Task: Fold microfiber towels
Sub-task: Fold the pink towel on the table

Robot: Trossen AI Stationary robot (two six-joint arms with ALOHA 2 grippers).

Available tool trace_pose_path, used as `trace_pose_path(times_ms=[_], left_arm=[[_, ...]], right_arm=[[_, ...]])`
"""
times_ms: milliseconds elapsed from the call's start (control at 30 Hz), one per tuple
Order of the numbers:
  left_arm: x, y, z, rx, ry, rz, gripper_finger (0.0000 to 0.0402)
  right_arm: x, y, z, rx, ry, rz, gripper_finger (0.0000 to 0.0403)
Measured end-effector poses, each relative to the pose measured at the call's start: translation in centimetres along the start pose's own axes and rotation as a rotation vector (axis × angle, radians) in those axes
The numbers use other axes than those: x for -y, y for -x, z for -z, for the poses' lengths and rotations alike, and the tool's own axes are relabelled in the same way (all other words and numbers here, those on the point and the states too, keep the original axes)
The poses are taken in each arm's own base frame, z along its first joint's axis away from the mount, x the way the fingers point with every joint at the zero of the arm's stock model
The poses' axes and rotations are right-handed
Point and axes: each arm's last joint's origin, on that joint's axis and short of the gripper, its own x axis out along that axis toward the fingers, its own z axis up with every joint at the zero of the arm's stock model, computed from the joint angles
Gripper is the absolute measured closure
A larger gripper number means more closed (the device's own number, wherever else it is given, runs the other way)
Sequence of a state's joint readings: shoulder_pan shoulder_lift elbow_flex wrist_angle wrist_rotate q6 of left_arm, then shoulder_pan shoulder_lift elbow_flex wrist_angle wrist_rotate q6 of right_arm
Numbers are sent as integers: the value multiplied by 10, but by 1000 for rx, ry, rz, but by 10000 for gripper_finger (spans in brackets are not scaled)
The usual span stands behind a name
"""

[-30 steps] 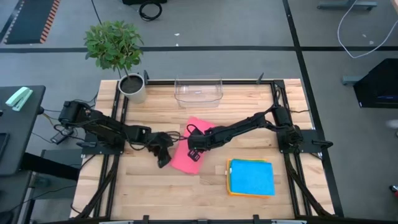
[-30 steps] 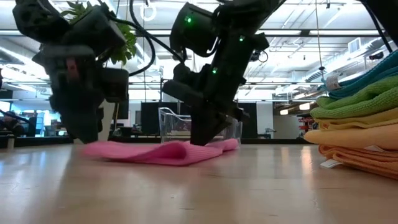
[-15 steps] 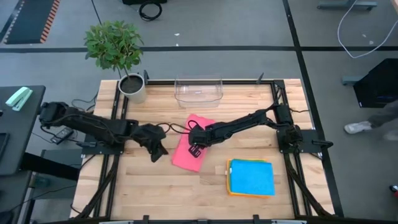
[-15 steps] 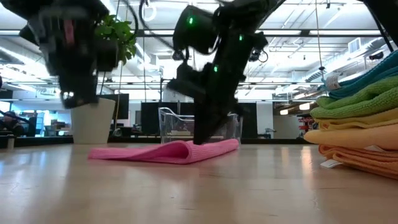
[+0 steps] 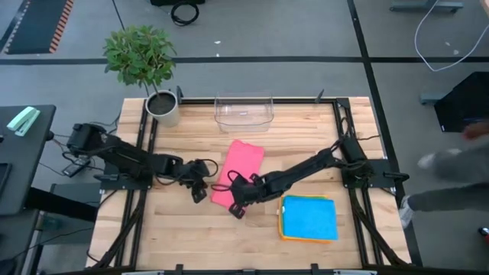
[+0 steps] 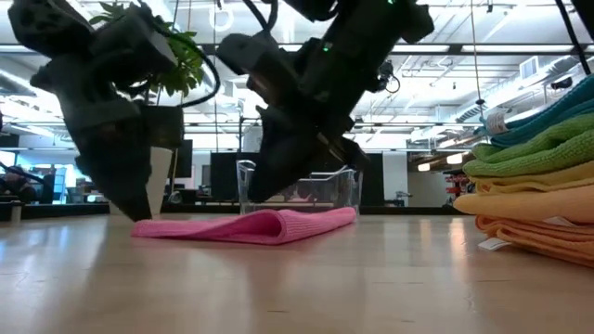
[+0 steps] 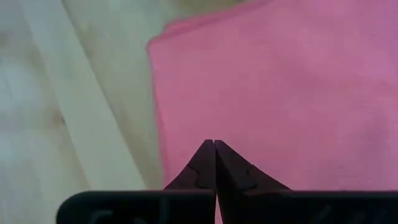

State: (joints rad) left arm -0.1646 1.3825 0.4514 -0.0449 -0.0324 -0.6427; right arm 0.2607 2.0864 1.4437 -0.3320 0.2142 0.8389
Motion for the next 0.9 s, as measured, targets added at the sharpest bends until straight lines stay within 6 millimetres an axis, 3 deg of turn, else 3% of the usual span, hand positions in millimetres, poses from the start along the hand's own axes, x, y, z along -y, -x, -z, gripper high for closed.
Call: trace_pose_path(times_ms=[167,400,567,667,733,900], left_arm=[[8,-17,1,1,15,68,395],[44,-13,9,-20,27,367,389],[60,-5,19,-77,-34,492,395],[64,-1,16,-21,-66,503,386],[61,-1,16,2,-25,451,383],[55,-7,12,-17,285,398,379]], right_arm=[[4,-11,-1,31,-54,16,400],[20,-17,8,-41,-73,43,400],[2,-1,-1,-46,-65,-68,400],[-8,8,3,-45,-51,-87,400],[-10,8,5,-49,-68,-89,400],[-2,8,0,-64,-94,-61,400]])
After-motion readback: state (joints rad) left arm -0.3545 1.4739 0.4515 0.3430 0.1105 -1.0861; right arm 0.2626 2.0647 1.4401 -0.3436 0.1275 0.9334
